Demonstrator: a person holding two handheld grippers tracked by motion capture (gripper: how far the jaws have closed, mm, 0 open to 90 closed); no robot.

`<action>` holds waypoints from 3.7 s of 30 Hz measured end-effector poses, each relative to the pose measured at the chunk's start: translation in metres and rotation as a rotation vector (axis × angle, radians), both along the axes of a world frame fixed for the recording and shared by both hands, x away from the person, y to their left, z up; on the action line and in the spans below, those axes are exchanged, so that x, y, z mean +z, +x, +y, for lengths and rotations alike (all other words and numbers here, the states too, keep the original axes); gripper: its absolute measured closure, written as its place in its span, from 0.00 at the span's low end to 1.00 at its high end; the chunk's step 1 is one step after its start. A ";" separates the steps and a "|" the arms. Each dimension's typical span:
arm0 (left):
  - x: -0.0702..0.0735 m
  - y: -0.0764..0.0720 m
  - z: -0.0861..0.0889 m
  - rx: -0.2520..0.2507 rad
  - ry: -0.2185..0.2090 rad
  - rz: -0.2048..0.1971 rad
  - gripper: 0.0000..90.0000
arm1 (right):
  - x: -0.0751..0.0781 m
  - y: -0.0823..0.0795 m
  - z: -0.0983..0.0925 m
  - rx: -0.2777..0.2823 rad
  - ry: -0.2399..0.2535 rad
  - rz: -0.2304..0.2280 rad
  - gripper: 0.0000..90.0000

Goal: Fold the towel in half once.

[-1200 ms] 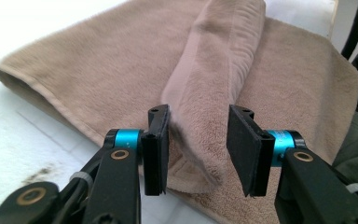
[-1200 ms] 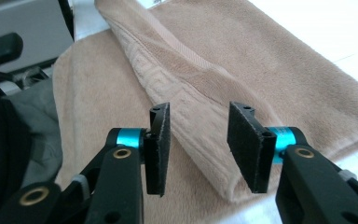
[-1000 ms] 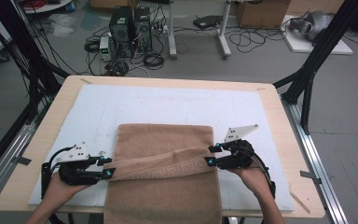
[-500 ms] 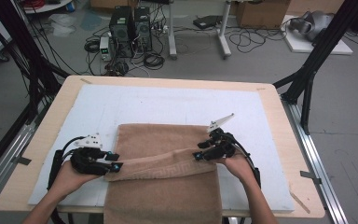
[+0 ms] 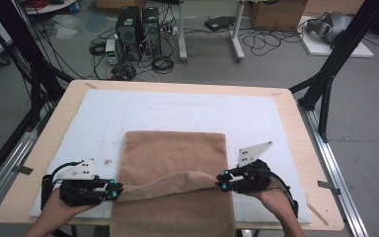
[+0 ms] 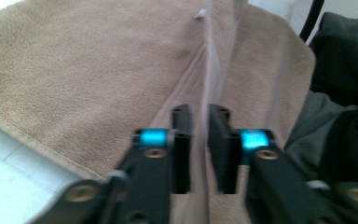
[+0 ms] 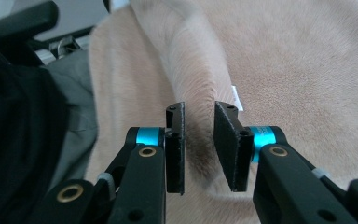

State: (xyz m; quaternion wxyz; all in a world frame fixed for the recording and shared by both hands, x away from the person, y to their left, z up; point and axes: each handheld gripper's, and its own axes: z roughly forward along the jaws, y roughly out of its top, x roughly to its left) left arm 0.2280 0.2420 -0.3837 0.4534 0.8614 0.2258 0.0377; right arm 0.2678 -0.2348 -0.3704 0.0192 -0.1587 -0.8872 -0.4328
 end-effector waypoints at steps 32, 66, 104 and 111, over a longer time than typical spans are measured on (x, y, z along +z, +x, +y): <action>-0.051 0.162 -0.014 0.494 0.047 0.035 0.46 | -0.046 0.143 0.010 -0.425 -0.139 -0.070 0.38; 0.071 0.224 -0.022 0.553 0.014 -0.150 0.69 | 0.062 0.197 0.008 -0.532 -0.083 -0.185 0.59; -0.031 0.086 -0.001 0.345 0.035 -0.105 0.51 | -0.028 0.067 0.009 -0.344 -0.078 -0.099 0.45; -0.046 0.080 -0.012 0.286 0.082 -0.073 0.60 | -0.048 0.058 0.017 -0.299 -0.106 -0.073 0.52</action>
